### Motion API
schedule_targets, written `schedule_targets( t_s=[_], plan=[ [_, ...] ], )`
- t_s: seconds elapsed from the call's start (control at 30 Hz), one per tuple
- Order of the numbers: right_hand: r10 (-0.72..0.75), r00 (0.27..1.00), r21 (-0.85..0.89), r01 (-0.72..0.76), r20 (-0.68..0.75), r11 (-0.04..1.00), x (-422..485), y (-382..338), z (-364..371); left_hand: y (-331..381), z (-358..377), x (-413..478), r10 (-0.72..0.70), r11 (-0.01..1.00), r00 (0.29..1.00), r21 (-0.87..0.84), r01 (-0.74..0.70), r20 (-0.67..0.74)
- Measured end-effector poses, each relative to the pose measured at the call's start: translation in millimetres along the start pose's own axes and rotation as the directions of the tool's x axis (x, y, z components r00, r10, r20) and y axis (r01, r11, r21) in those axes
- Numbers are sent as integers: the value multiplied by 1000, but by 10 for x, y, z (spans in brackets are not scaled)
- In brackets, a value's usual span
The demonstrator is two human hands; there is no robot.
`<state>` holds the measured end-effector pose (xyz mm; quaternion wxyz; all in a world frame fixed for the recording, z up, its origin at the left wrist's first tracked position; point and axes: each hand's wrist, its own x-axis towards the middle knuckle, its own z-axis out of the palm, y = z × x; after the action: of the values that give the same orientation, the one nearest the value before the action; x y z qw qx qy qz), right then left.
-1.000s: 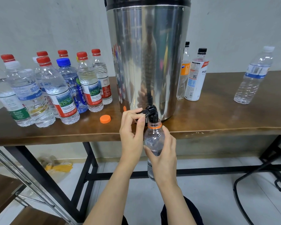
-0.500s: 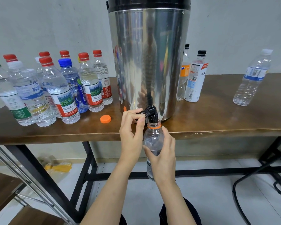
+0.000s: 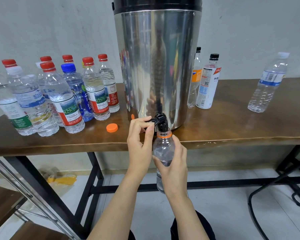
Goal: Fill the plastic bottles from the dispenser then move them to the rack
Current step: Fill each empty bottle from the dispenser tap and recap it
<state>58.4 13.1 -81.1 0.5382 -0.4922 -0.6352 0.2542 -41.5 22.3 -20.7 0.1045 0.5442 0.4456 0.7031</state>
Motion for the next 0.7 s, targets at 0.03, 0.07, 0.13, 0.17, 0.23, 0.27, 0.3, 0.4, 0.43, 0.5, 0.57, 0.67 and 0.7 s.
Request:
schedule_targets(
  t_s=[0.03, 0.07, 0.13, 0.17, 0.23, 0.27, 0.3, 0.4, 0.43, 0.5, 0.57, 0.67, 0.7],
  plan=[
    [0, 1000, 0, 0, -2, 1000, 0, 2, 0, 1, 1, 0, 1, 1000, 1000, 2, -1, -2],
    [1, 1000, 0, -1, -5, 1000, 1, 3, 1, 1, 1, 0, 2, 1000, 1000, 3, -2, -2],
    [-2, 1000, -1, 2, -9, 1000, -2, 4, 3, -2, 0, -2, -1, 1000, 1000, 0, 1, -2],
    [-3, 1000, -3, 3, -9, 1000, -3, 2, 2, -2, -1, -3, -4, 1000, 1000, -3, 4, -3],
    [1, 1000, -9, -1, -5, 1000, -5, -4, 4, -3, -2, -3, -5, 1000, 1000, -3, 5, -4],
    [1, 1000, -13, -1, -5, 1000, -5, -6, 4, -3, -1, -3, -5, 1000, 1000, -4, 5, -5],
    [0, 1000, -16, 0, -7, 1000, -4, -8, 5, -5, 0, -3, -5, 1000, 1000, -5, 5, -5],
    [-2, 1000, -17, 2, -9, 1000, 0, -13, 8, -13, 1, -3, -7, 1000, 1000, -6, 7, -4],
    [-2, 1000, -17, 2, -10, 1000, 0, -11, 10, -14, 1, -3, -4, 1000, 1000, -5, 4, -5],
    [-7, 1000, -23, 7, -13, 1000, -1, -5, 12, -9, 1, -3, -2, 1000, 1000, -6, 1, -7],
    [-10, 1000, -24, 10, -10, 1000, -2, 6, 13, -2, 2, -3, -2, 1000, 1000, -4, 1, -8],
    [-6, 1000, -11, 6, -7, 1000, -2, 16, 13, -6, 1, -7, 4, 1000, 1000, 1, -4, -8],
    [-8, 1000, -11, 8, -8, 1000, -2, 18, 12, -8, 1, -7, 5, 1000, 1000, 2, -5, -7]
  ],
)
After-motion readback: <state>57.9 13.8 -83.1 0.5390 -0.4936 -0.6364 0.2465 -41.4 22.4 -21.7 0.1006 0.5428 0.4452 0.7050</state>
